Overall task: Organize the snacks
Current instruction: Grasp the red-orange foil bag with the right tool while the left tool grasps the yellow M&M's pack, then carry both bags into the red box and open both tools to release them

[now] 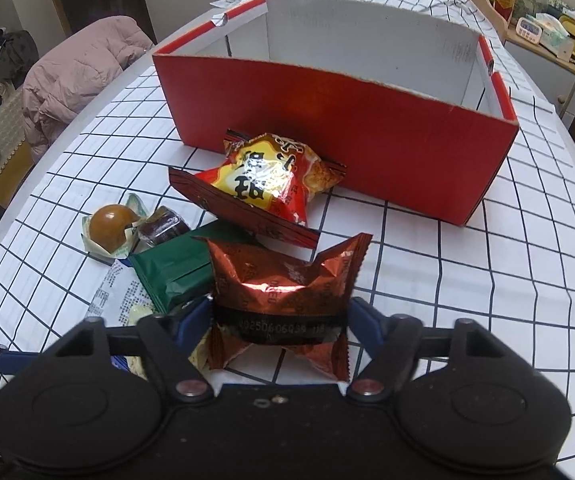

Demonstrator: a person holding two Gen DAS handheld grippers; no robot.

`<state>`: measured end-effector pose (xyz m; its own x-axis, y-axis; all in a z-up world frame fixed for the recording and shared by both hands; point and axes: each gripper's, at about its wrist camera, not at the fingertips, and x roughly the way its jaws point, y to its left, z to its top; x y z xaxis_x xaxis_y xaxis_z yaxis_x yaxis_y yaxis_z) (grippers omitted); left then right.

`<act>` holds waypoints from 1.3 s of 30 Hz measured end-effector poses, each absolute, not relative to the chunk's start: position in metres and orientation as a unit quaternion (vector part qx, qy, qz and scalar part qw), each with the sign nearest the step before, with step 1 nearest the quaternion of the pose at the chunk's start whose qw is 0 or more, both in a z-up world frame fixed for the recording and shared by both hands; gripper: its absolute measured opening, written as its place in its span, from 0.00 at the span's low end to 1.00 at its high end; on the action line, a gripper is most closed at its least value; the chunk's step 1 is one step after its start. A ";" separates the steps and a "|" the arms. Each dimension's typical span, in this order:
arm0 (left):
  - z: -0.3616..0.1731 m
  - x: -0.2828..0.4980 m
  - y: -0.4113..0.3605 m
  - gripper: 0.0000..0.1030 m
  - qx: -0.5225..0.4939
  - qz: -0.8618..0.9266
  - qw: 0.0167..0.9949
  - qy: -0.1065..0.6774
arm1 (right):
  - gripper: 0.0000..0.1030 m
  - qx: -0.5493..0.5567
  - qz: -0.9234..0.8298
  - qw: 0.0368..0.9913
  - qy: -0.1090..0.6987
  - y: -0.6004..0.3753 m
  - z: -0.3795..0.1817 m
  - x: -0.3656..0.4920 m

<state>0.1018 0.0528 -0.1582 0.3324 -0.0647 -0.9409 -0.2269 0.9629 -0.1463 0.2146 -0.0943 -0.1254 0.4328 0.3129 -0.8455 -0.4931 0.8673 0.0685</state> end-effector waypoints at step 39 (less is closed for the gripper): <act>-0.040 0.138 0.066 0.37 -0.162 0.029 0.866 0.473 | 0.53 -0.038 0.253 0.873 0.416 -0.132 -0.013 0.208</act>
<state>0.1383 0.0664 -0.0396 0.5514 -0.1024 -0.8279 -0.2035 0.9459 -0.2526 0.2083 -0.1317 -0.0129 0.5262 0.4108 -0.7446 -0.4738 0.8687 0.1445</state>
